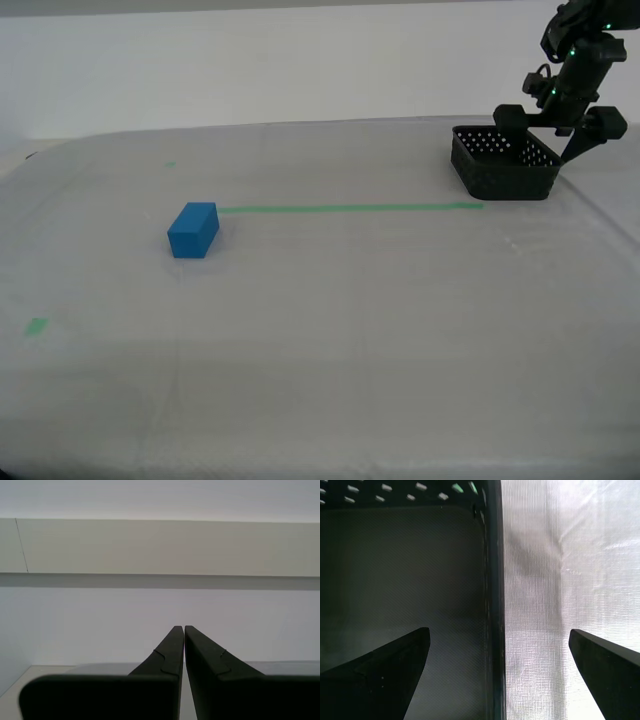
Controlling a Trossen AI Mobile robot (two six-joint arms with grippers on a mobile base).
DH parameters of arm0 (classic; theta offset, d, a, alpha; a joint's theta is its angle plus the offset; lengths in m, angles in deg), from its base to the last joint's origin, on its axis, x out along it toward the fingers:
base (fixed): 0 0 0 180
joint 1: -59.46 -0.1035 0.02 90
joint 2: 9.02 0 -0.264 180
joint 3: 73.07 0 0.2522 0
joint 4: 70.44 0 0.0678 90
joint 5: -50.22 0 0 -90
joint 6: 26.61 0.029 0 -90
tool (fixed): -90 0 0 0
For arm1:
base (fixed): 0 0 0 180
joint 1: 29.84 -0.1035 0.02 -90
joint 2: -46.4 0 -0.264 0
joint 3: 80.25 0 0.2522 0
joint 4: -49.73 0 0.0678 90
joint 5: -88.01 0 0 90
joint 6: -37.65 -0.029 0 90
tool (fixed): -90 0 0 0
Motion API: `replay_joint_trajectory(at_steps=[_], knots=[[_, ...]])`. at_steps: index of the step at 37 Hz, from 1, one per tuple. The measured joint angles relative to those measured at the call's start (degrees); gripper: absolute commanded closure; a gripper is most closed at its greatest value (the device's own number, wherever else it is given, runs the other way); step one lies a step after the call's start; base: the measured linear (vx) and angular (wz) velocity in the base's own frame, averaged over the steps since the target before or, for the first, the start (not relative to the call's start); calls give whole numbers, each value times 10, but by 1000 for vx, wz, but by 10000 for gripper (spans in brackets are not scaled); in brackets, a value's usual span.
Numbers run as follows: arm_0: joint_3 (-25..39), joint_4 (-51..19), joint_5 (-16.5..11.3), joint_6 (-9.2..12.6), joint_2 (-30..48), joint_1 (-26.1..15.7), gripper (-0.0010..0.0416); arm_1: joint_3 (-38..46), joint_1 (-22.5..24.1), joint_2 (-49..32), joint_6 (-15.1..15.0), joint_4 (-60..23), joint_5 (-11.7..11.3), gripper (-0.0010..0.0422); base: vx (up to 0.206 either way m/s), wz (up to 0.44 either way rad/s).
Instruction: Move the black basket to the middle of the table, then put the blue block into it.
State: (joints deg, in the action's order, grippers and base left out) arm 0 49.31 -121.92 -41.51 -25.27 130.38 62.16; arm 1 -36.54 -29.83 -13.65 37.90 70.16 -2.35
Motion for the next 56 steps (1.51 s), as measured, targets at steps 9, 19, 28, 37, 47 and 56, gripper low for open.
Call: replay_joint_trajectory(at_steps=[9, 19, 28, 37, 47, 56], knots=[[-13, 12, 9, 0, 0, 0, 27, 0, 0, 0, 0, 0, 0, 412, 0, 0], [-15, 17, 12, 1, 0, -1, 110, 0, 0, 0, 0, 0, 0, 412, 0, 0], [-15, 19, 12, 2, 0, -5, 220, 0, 0, 0, 0, 0, 0, 412, 0, 0], [-15, 22, 12, 19, 0, -11, 346, 0, 0, 0, 0, 0, 0, 412, 0, 0], [-15, 23, 12, 28, 0, -17, 408, 0, 0, 0, 0, 0, 0, 412, 0, 0], [-15, 26, 14, 33, 0, -20, 407, 0, 0, 0, 0, 0, 0, 412, 0, 0]])
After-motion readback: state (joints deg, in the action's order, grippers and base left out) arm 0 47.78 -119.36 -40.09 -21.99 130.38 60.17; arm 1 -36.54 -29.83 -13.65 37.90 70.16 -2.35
